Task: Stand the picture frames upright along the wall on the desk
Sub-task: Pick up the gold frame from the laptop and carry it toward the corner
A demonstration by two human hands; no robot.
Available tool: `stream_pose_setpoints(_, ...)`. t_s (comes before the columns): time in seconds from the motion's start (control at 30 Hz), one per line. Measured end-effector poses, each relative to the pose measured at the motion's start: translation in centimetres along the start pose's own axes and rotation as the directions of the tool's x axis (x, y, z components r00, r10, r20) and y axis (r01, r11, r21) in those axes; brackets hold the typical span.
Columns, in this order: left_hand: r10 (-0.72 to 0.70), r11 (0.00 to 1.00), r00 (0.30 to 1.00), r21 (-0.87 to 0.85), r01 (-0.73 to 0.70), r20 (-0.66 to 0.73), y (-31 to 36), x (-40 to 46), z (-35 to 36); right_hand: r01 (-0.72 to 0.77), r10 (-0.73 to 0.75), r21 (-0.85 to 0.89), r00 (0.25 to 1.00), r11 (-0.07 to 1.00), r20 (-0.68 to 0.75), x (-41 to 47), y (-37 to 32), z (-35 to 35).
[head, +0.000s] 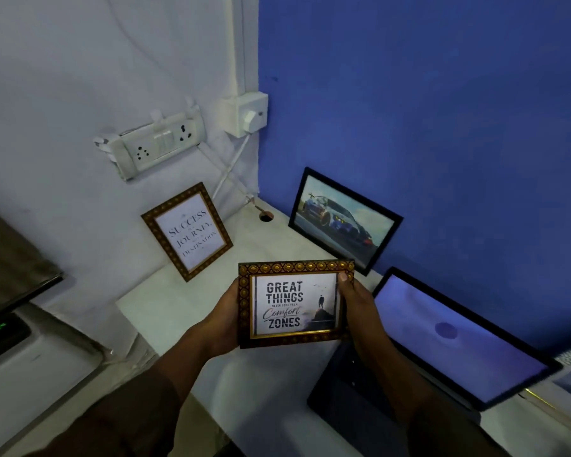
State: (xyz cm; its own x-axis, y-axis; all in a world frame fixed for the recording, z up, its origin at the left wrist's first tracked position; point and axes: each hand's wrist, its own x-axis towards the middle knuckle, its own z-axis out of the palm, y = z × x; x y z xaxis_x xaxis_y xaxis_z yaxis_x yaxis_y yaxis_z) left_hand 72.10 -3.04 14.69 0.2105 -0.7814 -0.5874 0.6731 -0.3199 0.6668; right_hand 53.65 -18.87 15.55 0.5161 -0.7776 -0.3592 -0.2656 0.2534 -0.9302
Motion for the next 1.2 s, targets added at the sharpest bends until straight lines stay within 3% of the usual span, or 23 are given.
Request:
stream_pose_setpoints(0.23,0.015,0.998,1.000,0.062,-0.016,0.010,3.1,5.3,-6.2,-0.101,0.103,-0.078,0.995,0.992,0.017,6.6,1.5,4.8)
stream_pose_setpoints(0.33,-0.003,0.981,0.988,0.190,0.032,-0.153,4.1,7.9,-8.5,-0.155,0.157,-0.043,0.986,0.987,0.049,8.5,2.1,6.4)
stream_pose_setpoints(0.47,-0.065,0.949,0.921,0.261,0.175,-0.383,5.0,11.0,-10.1,-0.252,0.249,0.040,0.967,0.967,0.054,9.9,0.8,8.0)
stream_pose_setpoints(0.7,-0.036,0.976,0.903,0.179,0.124,-0.428,6.2,14.5,-10.2,-0.313,0.312,0.072,0.950,0.947,0.016,14.2,2.8,8.7)
stream_pose_setpoints(1.2,-0.097,0.928,0.863,0.267,0.258,-0.496,3.9,16.3,-11.5,-0.374,0.374,0.035,0.927,0.927,0.005,15.6,4.1,8.6)
